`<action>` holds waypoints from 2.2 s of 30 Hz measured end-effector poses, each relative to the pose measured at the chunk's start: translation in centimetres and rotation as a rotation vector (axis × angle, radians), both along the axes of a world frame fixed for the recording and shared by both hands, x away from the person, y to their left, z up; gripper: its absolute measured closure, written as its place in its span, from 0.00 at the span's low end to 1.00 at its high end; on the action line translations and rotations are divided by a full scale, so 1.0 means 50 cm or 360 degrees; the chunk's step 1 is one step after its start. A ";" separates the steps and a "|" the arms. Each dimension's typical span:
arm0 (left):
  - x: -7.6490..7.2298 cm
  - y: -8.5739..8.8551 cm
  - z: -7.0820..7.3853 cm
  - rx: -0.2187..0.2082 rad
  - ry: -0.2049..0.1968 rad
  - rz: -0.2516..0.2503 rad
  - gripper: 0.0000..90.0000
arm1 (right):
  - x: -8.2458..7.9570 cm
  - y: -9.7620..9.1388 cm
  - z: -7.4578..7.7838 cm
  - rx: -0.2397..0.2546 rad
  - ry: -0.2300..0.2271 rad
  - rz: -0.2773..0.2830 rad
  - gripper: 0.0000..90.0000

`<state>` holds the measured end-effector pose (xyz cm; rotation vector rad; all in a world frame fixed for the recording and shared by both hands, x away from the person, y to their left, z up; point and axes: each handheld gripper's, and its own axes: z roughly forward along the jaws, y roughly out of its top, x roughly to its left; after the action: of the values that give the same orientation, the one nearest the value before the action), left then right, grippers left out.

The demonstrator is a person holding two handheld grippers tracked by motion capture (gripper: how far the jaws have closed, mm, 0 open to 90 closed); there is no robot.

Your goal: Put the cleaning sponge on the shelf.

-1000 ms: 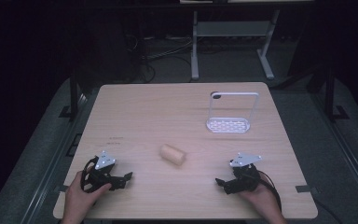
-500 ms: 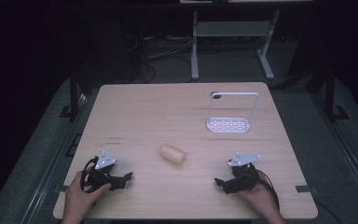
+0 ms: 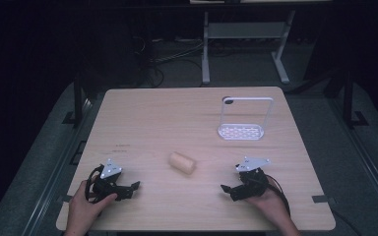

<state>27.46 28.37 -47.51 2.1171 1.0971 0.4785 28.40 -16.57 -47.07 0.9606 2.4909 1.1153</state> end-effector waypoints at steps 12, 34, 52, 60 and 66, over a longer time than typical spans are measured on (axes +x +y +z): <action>0.000 0.000 0.000 0.0000 0.0000 0.0000 0.14 | 0.023 0.016 0.022 0.0072 -0.0011 0.0047 0.09; 0.000 0.000 0.000 0.0001 0.0000 -0.0001 0.14 | 0.053 0.055 0.047 0.0110 -0.0031 0.0107 0.08; 0.000 0.000 0.000 0.0001 0.0001 -0.0001 0.14 | 0.077 0.094 0.062 0.0134 -0.0024 0.0144 0.04; 0.000 0.000 0.000 -0.0001 0.0000 0.0000 0.14 | 0.086 0.113 0.067 0.0138 -0.0020 0.0162 0.03; 0.000 0.000 0.000 0.0000 0.0000 0.0000 0.14 | 0.094 0.128 0.071 0.0140 -0.0032 0.0185 0.03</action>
<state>27.46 28.36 -47.52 2.1170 1.0973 0.4784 33.08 -10.16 -43.52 0.8318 2.5280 1.2734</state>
